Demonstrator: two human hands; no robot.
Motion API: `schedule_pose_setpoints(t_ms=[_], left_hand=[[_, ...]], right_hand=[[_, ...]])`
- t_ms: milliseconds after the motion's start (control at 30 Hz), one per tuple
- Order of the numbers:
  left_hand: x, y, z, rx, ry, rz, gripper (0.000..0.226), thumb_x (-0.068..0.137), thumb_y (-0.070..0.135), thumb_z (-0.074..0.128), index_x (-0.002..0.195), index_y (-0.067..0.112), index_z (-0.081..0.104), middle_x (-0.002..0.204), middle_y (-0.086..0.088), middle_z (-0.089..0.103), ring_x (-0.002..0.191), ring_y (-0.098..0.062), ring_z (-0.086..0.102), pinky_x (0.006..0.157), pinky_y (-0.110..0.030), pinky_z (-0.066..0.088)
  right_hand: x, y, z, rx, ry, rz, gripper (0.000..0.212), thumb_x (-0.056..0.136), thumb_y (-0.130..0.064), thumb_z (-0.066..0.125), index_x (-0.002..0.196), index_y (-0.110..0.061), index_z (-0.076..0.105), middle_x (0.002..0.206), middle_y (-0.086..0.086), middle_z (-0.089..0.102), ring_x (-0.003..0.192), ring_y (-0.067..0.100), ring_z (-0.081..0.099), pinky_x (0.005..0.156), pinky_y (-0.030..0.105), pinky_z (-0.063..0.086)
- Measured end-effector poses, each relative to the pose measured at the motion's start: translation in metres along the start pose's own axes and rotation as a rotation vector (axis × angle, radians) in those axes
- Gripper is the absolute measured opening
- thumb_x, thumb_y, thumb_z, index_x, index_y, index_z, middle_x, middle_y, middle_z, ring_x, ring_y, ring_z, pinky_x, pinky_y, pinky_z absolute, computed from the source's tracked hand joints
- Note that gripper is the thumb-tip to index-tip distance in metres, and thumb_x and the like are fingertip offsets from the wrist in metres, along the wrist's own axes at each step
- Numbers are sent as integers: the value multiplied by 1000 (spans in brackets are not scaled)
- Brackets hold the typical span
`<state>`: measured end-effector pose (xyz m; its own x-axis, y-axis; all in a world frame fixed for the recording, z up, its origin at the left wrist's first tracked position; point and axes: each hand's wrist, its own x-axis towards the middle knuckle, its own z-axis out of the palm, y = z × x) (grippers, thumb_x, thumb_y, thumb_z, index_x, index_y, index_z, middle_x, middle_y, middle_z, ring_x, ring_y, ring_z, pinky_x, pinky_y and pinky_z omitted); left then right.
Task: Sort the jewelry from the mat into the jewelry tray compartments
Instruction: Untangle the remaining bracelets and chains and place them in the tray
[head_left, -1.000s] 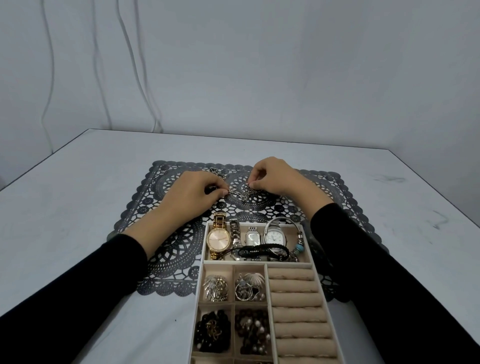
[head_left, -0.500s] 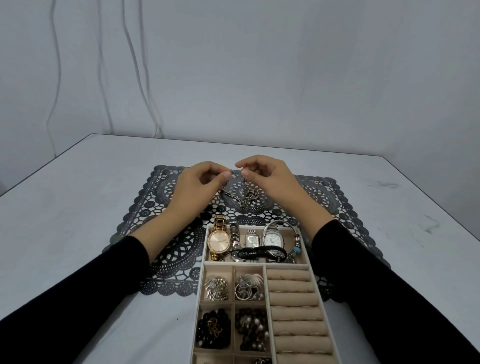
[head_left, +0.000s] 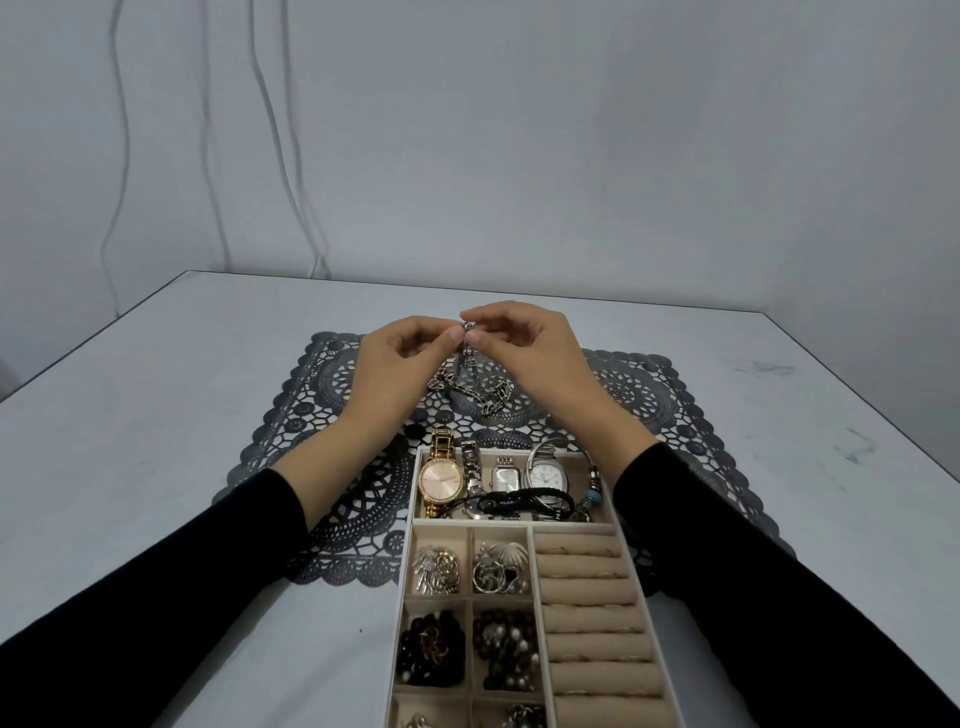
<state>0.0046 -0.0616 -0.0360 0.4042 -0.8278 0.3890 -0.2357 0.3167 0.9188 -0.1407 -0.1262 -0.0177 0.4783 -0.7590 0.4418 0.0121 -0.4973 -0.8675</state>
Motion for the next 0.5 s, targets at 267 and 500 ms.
schedule_pose_setpoints(t_ms=[267,500], left_hand=[[0,4,0,-70,3,-4,6,86,19,73,90,23,75,86,5,76,84,-6,70,74,-17,55],[-1,1,0,-56,-60,20,9,85,17,74,92,22,75,86,10,76,86,-2,70,78,-14,51]], right_hand=[[-1,-4,1,-2,55,-20,11,84,-9,70,94,-12,73,90,3,73,86,12,68,81,25,55],[3,-13,-4,45,89,-30,10,84,-3,68,91,-10,71,81,-3,69,79,3,65,77,17,50]])
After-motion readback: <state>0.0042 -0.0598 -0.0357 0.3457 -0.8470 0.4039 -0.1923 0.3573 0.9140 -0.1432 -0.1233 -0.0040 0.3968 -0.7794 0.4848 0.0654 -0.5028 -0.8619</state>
